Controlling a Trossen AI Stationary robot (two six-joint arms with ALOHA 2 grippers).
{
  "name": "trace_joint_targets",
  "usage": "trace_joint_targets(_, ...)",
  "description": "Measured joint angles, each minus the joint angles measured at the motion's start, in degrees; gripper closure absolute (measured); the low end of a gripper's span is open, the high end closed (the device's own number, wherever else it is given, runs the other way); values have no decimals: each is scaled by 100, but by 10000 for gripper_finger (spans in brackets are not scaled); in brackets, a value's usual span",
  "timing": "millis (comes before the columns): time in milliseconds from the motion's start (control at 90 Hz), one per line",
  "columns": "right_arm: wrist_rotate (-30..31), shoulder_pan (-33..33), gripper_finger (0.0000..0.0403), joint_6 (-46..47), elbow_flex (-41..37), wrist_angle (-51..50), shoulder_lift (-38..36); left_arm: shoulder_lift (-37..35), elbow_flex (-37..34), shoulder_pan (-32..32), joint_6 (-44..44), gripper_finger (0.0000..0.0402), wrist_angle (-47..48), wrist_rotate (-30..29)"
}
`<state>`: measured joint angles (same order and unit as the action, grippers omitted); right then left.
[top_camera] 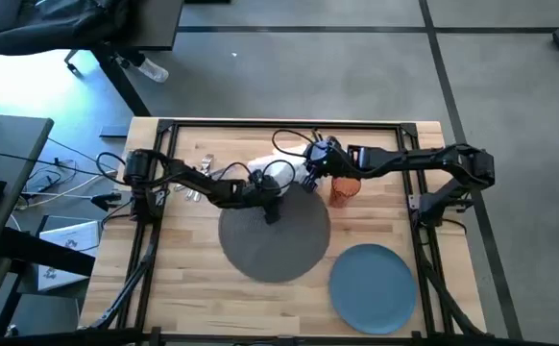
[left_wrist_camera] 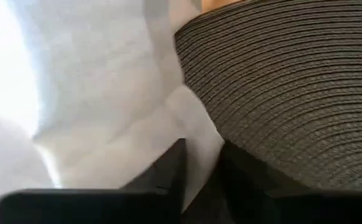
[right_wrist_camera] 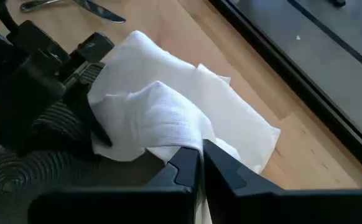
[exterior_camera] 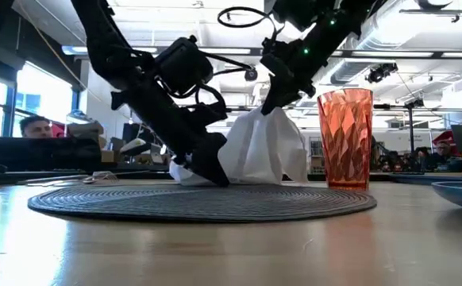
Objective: Set table place
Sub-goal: Fold the white table napkin
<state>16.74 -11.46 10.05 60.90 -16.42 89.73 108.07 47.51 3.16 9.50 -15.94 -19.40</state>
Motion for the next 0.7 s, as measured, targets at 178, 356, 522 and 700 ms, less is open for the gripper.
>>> trace_joint_targets(178,0,0,403,-107,29,-28,-11,-316,0,-163,-75,391,119,-63)
trace_joint_targets(356,-24,34,403,-157,397,-232,-17,-1214,2,-491,-75,400,905,-266)
trace_joint_targets(522,-44,191,403,-303,1001,-709,-20,-2426,4,-914,-5,401,2356,-604)
trace_joint_targets(700,-42,414,403,-461,1757,-1241,-20,-3656,4,-1397,231,401,3717,-1118)
